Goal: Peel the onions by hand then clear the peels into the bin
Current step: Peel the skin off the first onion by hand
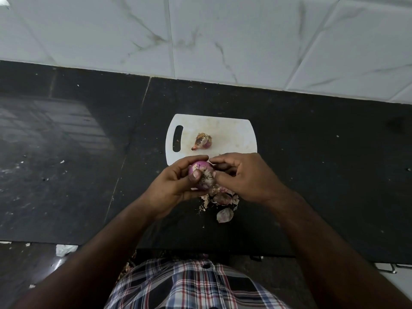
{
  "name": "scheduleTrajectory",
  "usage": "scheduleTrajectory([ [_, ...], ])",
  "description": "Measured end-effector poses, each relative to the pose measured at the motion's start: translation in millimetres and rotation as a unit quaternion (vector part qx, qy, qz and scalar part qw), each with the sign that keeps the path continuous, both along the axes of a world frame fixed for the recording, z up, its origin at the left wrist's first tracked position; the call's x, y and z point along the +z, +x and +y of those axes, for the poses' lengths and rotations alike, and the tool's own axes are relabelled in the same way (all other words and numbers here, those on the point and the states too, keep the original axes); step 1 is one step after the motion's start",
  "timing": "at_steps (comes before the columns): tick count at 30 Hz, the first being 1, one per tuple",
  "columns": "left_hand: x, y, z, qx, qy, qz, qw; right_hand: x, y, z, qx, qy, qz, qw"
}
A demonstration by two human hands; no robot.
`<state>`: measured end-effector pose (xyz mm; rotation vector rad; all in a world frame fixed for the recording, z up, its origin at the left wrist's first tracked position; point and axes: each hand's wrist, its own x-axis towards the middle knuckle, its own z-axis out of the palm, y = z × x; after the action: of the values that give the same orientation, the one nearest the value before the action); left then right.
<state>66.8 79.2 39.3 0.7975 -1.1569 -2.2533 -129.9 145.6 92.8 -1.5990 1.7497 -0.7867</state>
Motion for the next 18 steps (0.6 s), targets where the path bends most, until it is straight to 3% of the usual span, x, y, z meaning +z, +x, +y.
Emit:
scheduleTrajectory([
  [6,1,-4,1,0.016,-0.017,-0.029,0.999,6,5,-3,0.057,0.003,0.062,0.996],
  [18,5,-5,-3,0.018,-0.075,-0.070,0.995,7,13,-2,0.037,-0.012,0.103,0.994],
])
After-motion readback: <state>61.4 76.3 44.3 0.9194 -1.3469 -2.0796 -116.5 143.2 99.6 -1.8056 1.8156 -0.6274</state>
